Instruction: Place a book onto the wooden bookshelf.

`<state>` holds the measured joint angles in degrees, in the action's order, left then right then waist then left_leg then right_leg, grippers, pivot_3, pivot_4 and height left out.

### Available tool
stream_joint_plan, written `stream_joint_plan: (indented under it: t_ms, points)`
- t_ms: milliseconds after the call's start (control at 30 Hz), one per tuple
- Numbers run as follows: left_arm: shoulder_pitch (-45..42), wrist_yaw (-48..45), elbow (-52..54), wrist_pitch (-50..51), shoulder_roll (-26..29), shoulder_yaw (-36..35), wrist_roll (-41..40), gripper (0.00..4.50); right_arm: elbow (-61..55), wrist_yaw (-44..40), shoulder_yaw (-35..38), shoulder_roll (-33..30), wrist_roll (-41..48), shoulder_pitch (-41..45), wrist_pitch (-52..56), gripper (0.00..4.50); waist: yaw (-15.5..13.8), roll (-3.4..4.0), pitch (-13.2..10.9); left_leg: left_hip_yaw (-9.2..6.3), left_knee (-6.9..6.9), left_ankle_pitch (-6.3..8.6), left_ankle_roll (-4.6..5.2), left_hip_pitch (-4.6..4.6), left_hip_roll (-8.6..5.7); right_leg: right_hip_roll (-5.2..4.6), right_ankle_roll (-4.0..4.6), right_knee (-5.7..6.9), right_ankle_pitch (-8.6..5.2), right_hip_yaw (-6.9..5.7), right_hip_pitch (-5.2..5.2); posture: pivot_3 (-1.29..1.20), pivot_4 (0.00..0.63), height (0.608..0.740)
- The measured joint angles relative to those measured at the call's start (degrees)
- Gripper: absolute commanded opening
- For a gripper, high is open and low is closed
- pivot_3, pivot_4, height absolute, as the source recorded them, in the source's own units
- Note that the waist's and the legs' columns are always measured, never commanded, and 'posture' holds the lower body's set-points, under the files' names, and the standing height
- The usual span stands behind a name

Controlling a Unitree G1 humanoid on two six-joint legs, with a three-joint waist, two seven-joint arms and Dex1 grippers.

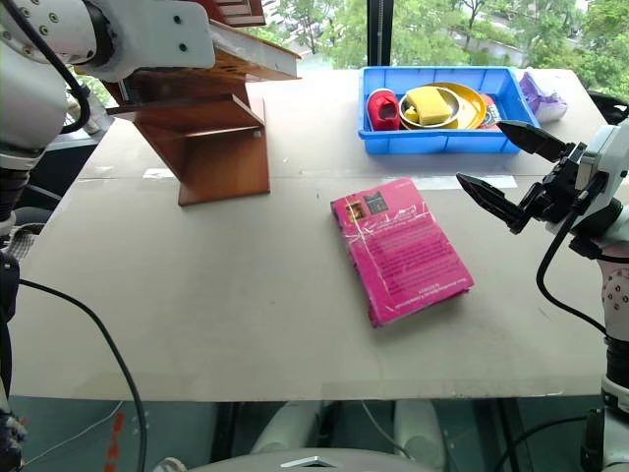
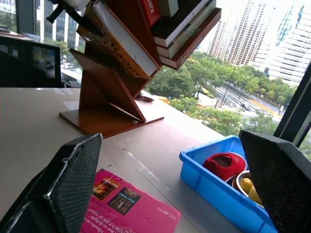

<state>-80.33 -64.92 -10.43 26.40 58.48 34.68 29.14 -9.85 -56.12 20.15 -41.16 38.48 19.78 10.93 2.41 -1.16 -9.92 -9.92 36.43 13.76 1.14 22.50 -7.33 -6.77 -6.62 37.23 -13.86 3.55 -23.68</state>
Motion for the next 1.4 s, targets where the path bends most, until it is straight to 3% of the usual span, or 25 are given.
stream_joint_plan:
  t_ms: [233,433,667,733,767,867,967,1067,1133,1200,1267,1400]
  points:
    - [-1.10,1.04,-10.22,9.87,-10.68,-1.36,6.86,0.32,-0.26,-0.86,0.74,-0.71,0.35,-1.86,0.18,4.50,0.13,0.16,0.01,0.19,0.23,0.02,0.09,-0.78,0.32,0.14,-0.30,0.71,-0.16,0.17,0.38,0.00,0.150,0.740]
    - [-3.41,-2.21,-10.27,18.72,-13.17,-1.72,10.08,0.32,-0.37,-0.84,0.84,-0.97,0.59,-1.91,0.31,4.50,0.12,0.17,-0.01,0.12,0.36,0.02,0.06,-0.50,0.33,0.16,-0.13,0.69,-0.06,0.15,0.17,0.00,0.150,0.740]
    - [-5.06,-1.37,-15.12,19.08,-15.67,-1.61,12.17,0.32,0.09,-1.23,0.12,-0.91,0.48,-0.22,0.23,4.50,0.00,0.19,-0.04,0.09,0.35,0.04,0.05,-0.47,0.32,0.16,-0.04,0.67,-0.01,0.15,0.14,0.00,0.150,0.740]
    - [-4.69,-0.78,-16.50,17.83,-16.39,-1.61,12.15,1.33,0.84,-1.43,-0.10,-0.89,0.46,0.32,0.20,4.50,0.06,0.20,-0.05,0.10,0.35,0.04,0.05,-0.50,0.34,0.17,-0.08,0.69,-0.03,0.15,0.14,0.00,0.150,0.740]
    - [-4.58,-0.82,-16.64,17.72,-16.42,-1.63,11.97,1.48,0.96,-1.45,-0.10,-0.88,0.46,0.32,0.20,4.50,0.12,0.20,-0.05,0.11,0.34,0.04,0.05,-0.51,0.36,0.19,-0.15,0.69,-0.07,0.15,0.14,0.00,0.150,0.740]
    - [-2.50,-0.91,-17.71,18.11,-16.79,-2.61,11.06,3.09,1.15,-1.59,-0.08,-0.89,0.64,0.30,0.35,4.50,0.34,0.18,-0.16,0.11,0.35,0.04,0.05,-0.45,0.38,0.21,-0.12,0.69,-0.05,0.16,0.09,0.00,0.150,0.740]
    - [-1.54,-2.62,-14.43,17.99,-15.08,-3.40,9.98,4.45,0.95,-1.55,-0.02,-0.89,1.37,0.36,1.24,4.50,0.29,0.04,-0.24,0.00,0.66,-0.08,-0.23,0.27,0.37,0.21,0.11,0.71,0.09,0.08,-0.46,0.00,0.150,0.740]
    - [1.60,-5.96,-5.26,15.88,-9.04,-5.67,9.25,4.45,0.63,-1.44,0.15,-0.90,2.38,0.22,2.21,4.50,0.19,0.04,-0.24,0.08,0.68,0.01,-0.31,0.61,0.32,0.12,0.15,0.66,0.11,0.10,-0.82,0.00,0.150,0.740]
    - [1.98,-6.78,-3.42,15.79,-8.24,-6.66,8.87,4.45,0.62,-1.40,0.27,-0.90,2.56,0.21,2.45,4.50,-0.02,0.04,-0.24,0.02,0.76,0.02,-0.31,0.88,0.31,0.11,0.15,0.66,0.11,0.00,-1.05,0.00,0.150,0.740]
    - [4.76,-10.98,4.65,18.95,-6.90,-12.64,3.47,4.45,-0.13,-1.33,0.26,-0.90,3.33,0.28,3.01,4.50,-0.17,0.03,-0.25,-0.14,0.97,0.02,-0.31,1.42,0.27,0.06,0.17,0.72,0.13,-0.23,-1.45,0.00,0.150,0.740]
    - [6.65,-15.89,14.03,21.55,-4.51,-20.12,-4.24,4.45,-0.43,-1.27,0.58,-1.02,4.11,0.48,3.93,4.50,-0.09,0.02,-0.26,-0.16,0.96,0.02,-0.31,1.44,0.27,0.04,0.17,0.72,0.13,-0.25,-1.46,0.00,0.150,0.740]
    - [6.55,-17.76,22.27,27.65,-3.74,-28.03,-12.05,4.45,-0.35,-1.21,0.78,-1.16,5.14,1.20,5.09,4.50,-0.02,0.07,-0.23,-0.13,0.96,0.02,-0.30,1.27,0.28,0.05,0.19,0.80,0.14,-0.26,-1.35,0.00,0.150,0.740]
